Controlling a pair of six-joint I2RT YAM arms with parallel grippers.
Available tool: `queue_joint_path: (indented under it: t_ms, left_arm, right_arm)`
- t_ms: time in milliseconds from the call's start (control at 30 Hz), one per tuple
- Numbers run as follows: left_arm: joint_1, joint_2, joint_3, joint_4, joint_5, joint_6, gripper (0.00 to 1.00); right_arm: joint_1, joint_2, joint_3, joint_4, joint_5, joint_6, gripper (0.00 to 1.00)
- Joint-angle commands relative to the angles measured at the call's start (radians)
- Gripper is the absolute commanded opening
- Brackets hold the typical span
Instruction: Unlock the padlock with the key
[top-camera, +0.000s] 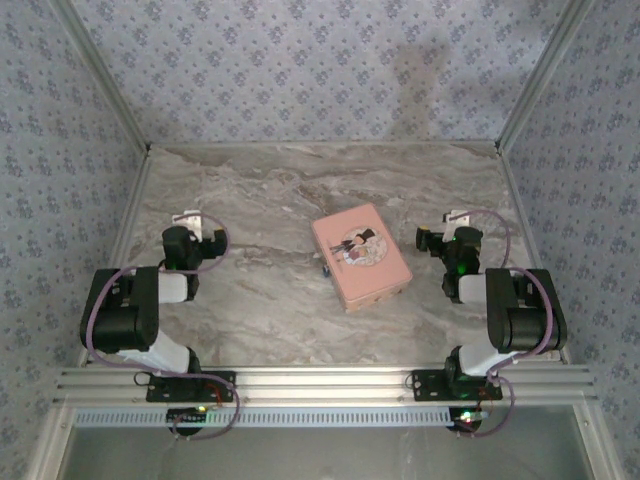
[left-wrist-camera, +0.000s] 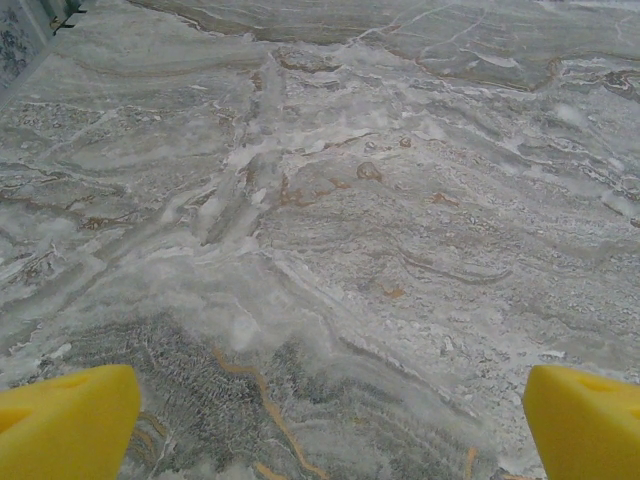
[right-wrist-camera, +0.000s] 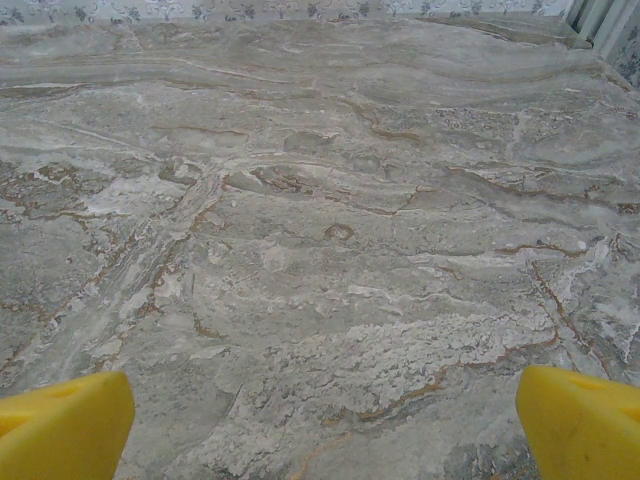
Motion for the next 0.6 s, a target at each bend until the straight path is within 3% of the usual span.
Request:
queue_joint_path:
  t_ms: [0, 67, 133, 333, 400, 467, 533, 567]
  left_arm:
    - [0.007, -0.009, 0.012, 0.022, 0.023, 0.004, 0.98]
    - [0.006, -0.012, 0.021, 0.009, -0.021, -0.009, 0.98]
    - [0.006, -0.054, 0.067, -0.107, -0.062, -0.027, 0.98]
    - [0.0, -0.172, 0.222, -0.428, -0.044, -0.056, 0.98]
    - [0.013, -0.206, 0.253, -0.476, 0.05, -0.143, 0.98]
    - [0.038, -0.203, 0.322, -0.603, 0.09, -0.365, 0.98]
    - [0.074, -0.138, 0.429, -0.708, 0.328, -0.438, 0.98]
    - [0.073, -0.101, 0.482, -0.761, 0.398, -0.452, 0.95]
  right_arm:
    - [-0.004, -0.005, 0.019, -0.016, -0.005, -0.011, 1.0]
    - [-0.005, -0.016, 0.025, -0.032, 0.003, -0.004, 1.0]
    - [-0.004, -0.091, 0.061, -0.152, -0.001, -0.01, 1.0]
    - [-0.003, -0.342, 0.12, -0.4, 0.043, 0.071, 1.0]
    - [-0.004, -0.427, 0.148, -0.495, 0.045, 0.127, 1.0]
    - [-0.01, -0.51, 0.18, -0.612, 0.027, 0.256, 1.0]
    - [-0.029, -0.593, 0.239, -0.877, 0.06, 0.534, 1.0]
    - [-0.044, -0.61, 0.244, -0.931, -0.01, 0.586, 1.0]
